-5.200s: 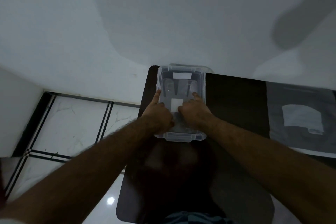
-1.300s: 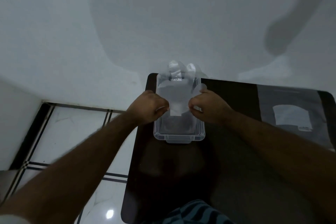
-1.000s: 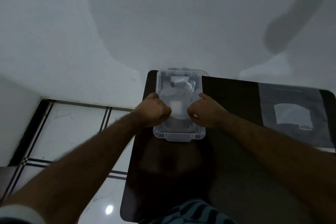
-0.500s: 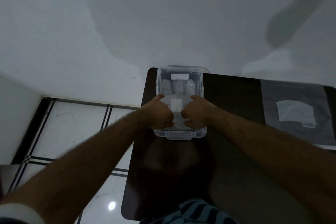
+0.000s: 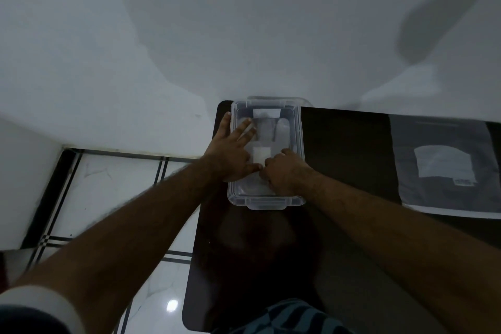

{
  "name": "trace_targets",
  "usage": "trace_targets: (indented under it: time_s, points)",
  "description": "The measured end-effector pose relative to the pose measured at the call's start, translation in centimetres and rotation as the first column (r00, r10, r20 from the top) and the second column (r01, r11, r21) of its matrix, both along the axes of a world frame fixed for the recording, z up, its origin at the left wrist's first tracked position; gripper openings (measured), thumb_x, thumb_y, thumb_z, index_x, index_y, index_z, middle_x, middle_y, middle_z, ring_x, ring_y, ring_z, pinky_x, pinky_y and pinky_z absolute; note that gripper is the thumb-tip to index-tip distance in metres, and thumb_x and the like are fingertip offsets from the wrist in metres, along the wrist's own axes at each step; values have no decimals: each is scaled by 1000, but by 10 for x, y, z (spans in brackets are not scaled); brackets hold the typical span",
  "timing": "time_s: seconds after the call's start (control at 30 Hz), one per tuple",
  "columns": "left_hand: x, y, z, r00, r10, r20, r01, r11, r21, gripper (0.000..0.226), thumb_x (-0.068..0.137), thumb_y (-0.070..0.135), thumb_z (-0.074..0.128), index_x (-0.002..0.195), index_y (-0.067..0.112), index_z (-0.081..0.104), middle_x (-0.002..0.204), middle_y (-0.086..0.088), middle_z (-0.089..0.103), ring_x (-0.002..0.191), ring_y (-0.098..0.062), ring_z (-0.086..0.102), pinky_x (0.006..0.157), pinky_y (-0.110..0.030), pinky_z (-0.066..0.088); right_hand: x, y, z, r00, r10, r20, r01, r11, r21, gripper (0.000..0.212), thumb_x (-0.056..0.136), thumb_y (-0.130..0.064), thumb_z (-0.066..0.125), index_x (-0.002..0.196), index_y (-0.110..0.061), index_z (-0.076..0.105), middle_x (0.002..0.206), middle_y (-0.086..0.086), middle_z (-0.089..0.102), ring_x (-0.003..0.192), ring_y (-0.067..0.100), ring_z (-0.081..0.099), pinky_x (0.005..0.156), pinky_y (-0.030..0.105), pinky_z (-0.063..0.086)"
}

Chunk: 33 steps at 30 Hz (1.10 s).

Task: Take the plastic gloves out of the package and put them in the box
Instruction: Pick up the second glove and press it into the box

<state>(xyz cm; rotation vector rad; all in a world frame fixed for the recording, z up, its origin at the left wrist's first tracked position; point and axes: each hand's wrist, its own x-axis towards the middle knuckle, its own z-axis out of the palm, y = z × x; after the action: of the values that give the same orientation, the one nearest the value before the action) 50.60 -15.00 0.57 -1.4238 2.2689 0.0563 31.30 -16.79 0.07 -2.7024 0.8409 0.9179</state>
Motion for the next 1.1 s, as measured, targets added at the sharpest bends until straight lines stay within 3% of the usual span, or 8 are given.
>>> trace_targets:
  time_s: [0.2,0.37,0.47,0.6,0.67,0.8,0.97,1.1]
  points:
    - [-6,10,14,990,133,-58,-142,967,-213,101,94,86,8,115,19,79,178,-12,14,166,-29,-5,124,-69,-16,3,-1,3,1000,6,-10,-6,1000,2,44,103,-43,51,144,-26,57,137,8,63,127,31,59,122,60,27]
    - [-12,2,6,995,-58,-82,52,995,-80,96,98,73,-7,116,36,80,179,-3,15,166,-30,-9,122,-73,-11,4,-2,2,1000,-15,9,15,1000,12,43,103,-42,53,143,-24,55,139,6,64,128,29,59,123,59,25]
    - [-10,-6,2,998,-4,-60,3,1000,-20,89,101,75,0,123,35,77,178,-3,17,166,-29,-8,123,-72,-12,4,-3,1,1000,-15,-7,15,999,28,44,102,-42,53,143,-26,56,138,7,64,128,30,59,123,60,25]
    - [-1,-7,1,1000,3,28,2,989,-151,88,98,82,12,106,30,83,177,-9,23,166,-32,0,122,-73,-10,6,-5,0,999,10,-30,-10,1000,21,45,102,-42,53,144,-26,56,133,8,62,127,30,59,123,61,25]
    - [1,-1,9,998,50,34,-42,977,-207,84,98,82,21,111,24,81,176,-11,22,166,-32,-1,123,-72,-15,7,-4,-1,999,11,-31,-11,1000,17,46,103,-43,52,146,-27,53,134,8,62,127,31,58,123,61,24]
    - [4,12,14,988,155,-26,-156,945,-288,87,100,78,11,123,25,76,178,-12,14,166,-32,-7,122,-72,-17,6,-4,-1,1000,18,-21,-17,1000,4,45,103,-44,52,146,-28,54,136,8,62,128,31,58,122,61,25]
    - [3,11,2,996,-22,-86,2,973,-232,79,104,65,8,116,31,78,177,-12,20,166,-32,0,123,-73,-13,4,-3,3,1000,19,-9,-19,1000,7,45,103,-42,56,145,-26,55,134,7,62,127,31,57,122,60,27]
    - [3,-3,-3,991,133,-29,-136,979,-154,92,98,77,1,123,32,77,179,-10,10,165,-32,-10,121,-72,-16,4,-2,3,1000,19,-9,-19,1000,3,44,102,-40,56,144,-27,55,133,7,63,127,30,58,123,59,27]
